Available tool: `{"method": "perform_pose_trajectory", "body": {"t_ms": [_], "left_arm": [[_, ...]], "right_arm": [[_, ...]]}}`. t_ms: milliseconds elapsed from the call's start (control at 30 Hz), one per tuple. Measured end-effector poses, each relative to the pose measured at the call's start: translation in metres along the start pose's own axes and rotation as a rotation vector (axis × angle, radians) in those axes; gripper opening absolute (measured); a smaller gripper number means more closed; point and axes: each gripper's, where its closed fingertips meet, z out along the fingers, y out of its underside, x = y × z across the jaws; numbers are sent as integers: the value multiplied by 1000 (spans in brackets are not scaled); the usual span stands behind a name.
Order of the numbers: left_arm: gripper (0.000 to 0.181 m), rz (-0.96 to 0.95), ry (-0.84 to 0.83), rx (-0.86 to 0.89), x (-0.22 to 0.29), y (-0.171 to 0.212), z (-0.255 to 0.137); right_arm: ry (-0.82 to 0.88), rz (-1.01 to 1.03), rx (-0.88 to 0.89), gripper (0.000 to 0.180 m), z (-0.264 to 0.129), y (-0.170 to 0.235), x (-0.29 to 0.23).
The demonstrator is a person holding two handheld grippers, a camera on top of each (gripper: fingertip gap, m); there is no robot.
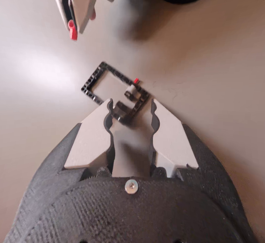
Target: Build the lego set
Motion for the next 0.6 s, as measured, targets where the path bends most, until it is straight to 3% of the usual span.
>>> {"method": "perform_pose_trajectory", "body": {"t_ms": [200, 333, 600], "left_arm": [[35, -35, 143, -64, 14, -7, 11], [32, -58, 105, -67, 11, -11, 15], [23, -208, -3, 232, -11, -35, -9]], "right_arm": [[-30, 14, -11, 5, 3, 3, -6], [-60, 5, -24, 5, 2, 6, -11], [-140, -88, 79, 5, -14, -8, -25]]}}
